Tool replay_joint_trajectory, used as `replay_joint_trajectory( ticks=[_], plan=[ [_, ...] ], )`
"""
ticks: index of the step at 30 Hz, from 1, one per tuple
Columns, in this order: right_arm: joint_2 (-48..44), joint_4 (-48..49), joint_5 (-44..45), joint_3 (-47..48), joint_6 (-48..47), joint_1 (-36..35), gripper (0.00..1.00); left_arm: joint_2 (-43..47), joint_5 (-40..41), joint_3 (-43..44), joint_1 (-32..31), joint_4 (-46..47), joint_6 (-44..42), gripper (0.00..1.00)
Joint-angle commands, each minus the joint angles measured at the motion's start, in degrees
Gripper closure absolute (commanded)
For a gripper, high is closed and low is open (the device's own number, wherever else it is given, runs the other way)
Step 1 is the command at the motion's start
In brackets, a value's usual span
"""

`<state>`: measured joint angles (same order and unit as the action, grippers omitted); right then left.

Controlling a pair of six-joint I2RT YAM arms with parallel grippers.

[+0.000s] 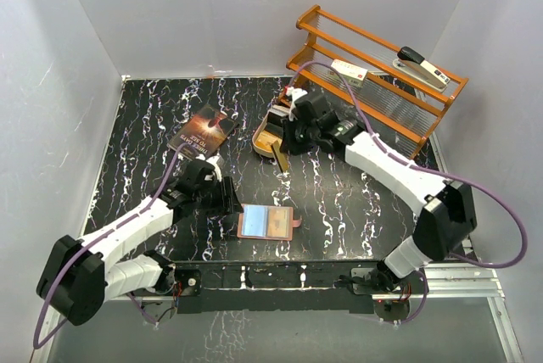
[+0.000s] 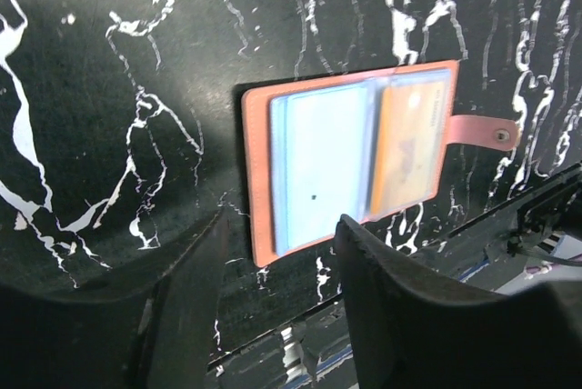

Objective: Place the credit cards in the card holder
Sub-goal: Insert the credit card into the card holder.

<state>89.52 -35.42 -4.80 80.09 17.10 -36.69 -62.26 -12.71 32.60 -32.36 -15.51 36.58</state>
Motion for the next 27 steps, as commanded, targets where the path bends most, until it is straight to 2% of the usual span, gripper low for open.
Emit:
replay_joint_trajectory(
  ticks=[1,5,8,15,21,24,27],
  plan=[
    [-6.23,9.77,-13.05,-10.2,13.02,-0.25,1.0,-1.6,-1.29,-2.14,0.23,2.58,2.17,0.55],
    [-8.47,15.81,-17.46,-18.13,20.64,-2.1,1.0,-2.47,-0.84,-3.0,0.22,3.22,3.25,0.62],
    [-8.18,20.17,-19.29,-22.29,24.19,-4.34,1.0,-2.53,-0.78,-4.32,0.23,3.4,3.98,0.62],
    [-5.8,22.09,-19.76,-24.82,26.32,-9.03,1.0,-3.97,-1.95,-6.37,0.19,4.99,4.78,0.66],
    [-6.29,24.8,-19.49,-29.55,28.89,-9.1,1.0,-5.37,-4.4,-7.41,0.19,8.11,5.7,0.79],
    [-6.09,24.3,-19.38,-30.3,29.0,-9.1,1.0,-5.61,-5.02,-8.18,0.15,9.42,5.85,0.89],
    [-5.8,24.21,-19.35,-31.01,29.75,-9.09,1.0,-6.22,-5.13,-8.79,0.23,10.26,6.08,0.94]
  ],
)
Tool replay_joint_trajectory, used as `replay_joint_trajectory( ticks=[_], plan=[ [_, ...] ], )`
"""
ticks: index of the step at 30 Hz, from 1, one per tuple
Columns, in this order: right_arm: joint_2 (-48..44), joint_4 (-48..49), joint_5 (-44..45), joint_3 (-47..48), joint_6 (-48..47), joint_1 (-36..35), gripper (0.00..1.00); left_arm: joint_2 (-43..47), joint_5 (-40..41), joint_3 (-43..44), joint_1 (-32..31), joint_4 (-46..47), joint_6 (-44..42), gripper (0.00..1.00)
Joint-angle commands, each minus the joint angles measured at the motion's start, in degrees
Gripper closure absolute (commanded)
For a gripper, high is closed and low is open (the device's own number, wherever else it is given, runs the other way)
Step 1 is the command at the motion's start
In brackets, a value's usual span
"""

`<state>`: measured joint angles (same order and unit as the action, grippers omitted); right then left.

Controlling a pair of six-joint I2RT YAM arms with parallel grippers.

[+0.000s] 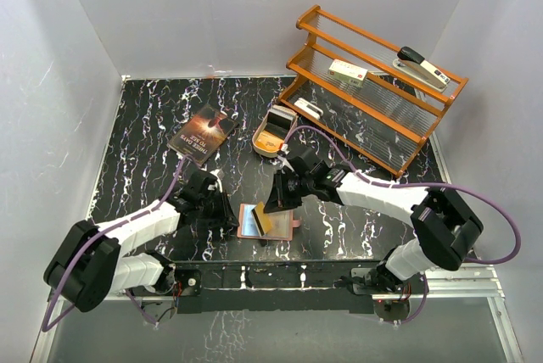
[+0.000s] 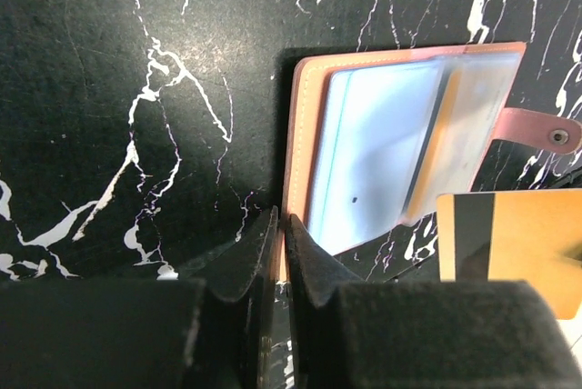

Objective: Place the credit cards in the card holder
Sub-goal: Insert the credit card into the card holder.

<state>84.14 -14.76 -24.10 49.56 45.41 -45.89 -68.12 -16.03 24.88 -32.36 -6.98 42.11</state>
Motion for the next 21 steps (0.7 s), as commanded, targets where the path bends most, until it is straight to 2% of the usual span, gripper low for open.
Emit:
replay_joint_trajectory(
  ticks=[1,21],
  plan=[
    [-0.38,3.41,0.34,-0.67,1.58,0.1,1.0,-0.52,-1.81,-1.33,0.2,2.05,0.64,0.94],
    [3.04,1.57,5.86,-2.71,0.51,2.05,1.0,-0.7,-2.86,-3.49,0.17,3.49,1.67,0.96]
  ],
)
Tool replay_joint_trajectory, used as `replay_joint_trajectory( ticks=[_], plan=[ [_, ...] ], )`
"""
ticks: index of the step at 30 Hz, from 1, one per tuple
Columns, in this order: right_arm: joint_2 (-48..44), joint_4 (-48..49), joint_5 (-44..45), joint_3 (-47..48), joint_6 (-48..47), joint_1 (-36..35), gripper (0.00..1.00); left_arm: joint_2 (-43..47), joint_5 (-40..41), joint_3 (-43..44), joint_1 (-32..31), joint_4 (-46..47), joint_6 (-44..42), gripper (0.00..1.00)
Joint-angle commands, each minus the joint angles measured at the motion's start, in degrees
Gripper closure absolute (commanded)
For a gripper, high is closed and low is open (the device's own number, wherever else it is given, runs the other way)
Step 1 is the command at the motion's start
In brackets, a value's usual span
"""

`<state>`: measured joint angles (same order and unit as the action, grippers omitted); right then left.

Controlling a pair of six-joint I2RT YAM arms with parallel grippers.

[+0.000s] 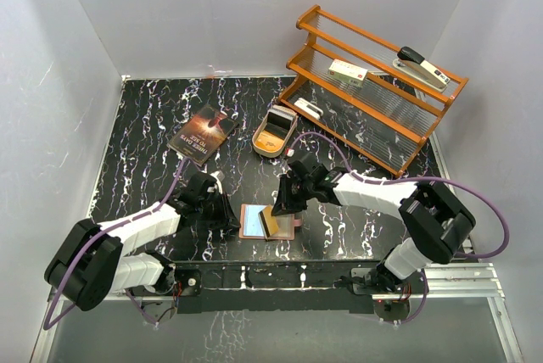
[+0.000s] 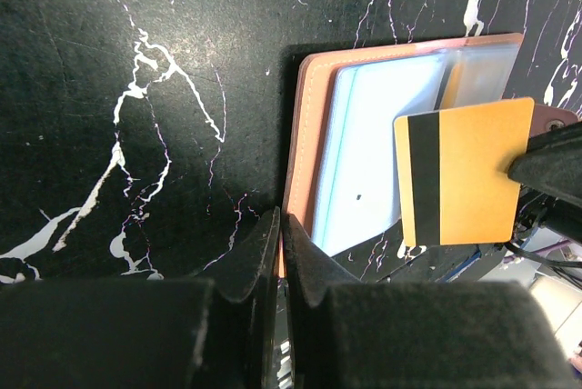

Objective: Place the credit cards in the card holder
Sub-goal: Insert the credit card into the card holder.

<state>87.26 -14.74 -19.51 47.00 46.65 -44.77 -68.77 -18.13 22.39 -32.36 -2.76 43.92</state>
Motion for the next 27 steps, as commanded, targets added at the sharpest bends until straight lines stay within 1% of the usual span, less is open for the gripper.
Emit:
replay_joint_trajectory(
  ticks=[1,10,17,27],
  plan=[
    [-0.1,1.34,1.38,-0.16,-0.91,1.12,1.0,0.01,-0.7,-0.95,0.14,-0.89,-0.2,0.96],
    [0.15,1.08,1.16,-1.1,-1.96,2.8,1.0,0.06,-0.64,-0.52,0.19,-1.66,-0.48,0.96],
    [-1.51,0.33,2.48,-1.4,-2.43,3.4,1.0,-0.72,-0.83,-0.55,0.19,-1.47,-0.6,0.96],
    [-2.49,1.72,1.93,-3.61,-2.12,3.6,1.0,0.1,-0.49,-1.12,0.13,-1.46,-0.07,0.96]
  ],
)
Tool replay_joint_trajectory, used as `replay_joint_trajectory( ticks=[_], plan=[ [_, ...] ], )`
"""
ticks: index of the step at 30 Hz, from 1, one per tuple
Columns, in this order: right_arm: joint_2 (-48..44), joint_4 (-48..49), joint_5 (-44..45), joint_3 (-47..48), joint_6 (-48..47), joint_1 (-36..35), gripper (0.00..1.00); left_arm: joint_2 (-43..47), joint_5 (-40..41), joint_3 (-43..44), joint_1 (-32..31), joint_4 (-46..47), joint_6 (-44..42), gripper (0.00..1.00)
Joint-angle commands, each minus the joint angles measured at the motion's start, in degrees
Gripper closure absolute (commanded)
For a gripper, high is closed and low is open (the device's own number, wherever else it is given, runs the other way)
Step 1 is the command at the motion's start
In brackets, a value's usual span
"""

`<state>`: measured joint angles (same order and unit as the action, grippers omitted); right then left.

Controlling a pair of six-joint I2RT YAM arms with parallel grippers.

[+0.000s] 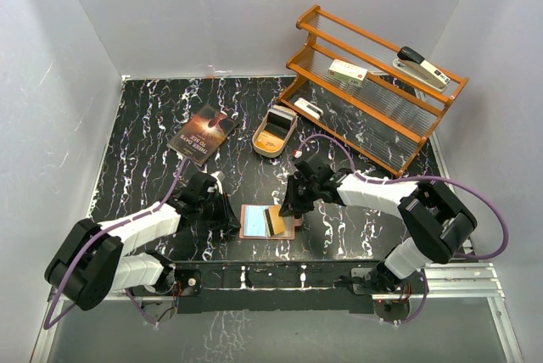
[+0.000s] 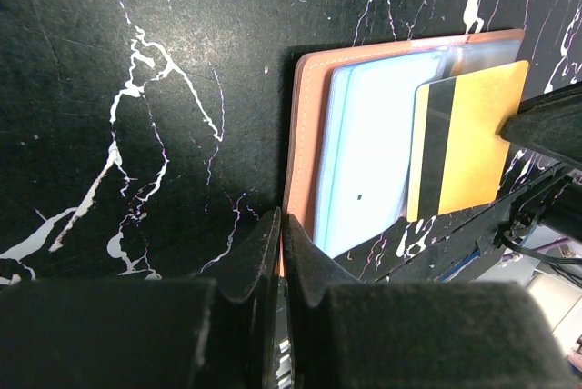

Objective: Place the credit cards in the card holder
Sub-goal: Insert the credit card into the card holder.

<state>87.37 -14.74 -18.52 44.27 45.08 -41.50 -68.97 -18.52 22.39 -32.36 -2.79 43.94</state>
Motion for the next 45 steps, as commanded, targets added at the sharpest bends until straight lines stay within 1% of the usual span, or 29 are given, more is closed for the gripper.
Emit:
replay_joint_trajectory(
  ticks=[1,23,35,45],
  plan=[
    [-2.93,1.67,1.02,-0.93,-0.56,0.28,1.0,0.28,-0.13,-1.2,0.18,-1.5,-0.05,0.96],
    [-4.22,2.6,2.36,-2.84,-1.05,0.71,1.0,1.22,0.9,-1.74,0.17,-1.43,0.27,0.96],
    [-1.04,6.67,-0.16,-3.93,-1.41,0.78,1.0,0.43,0.36,-1.74,0.14,-0.41,0.35,0.97],
    [0.5,8.23,-0.72,-3.57,-0.96,0.72,1.0,-0.69,-0.02,-1.02,0.16,-0.04,-0.22,0.97]
  ],
)
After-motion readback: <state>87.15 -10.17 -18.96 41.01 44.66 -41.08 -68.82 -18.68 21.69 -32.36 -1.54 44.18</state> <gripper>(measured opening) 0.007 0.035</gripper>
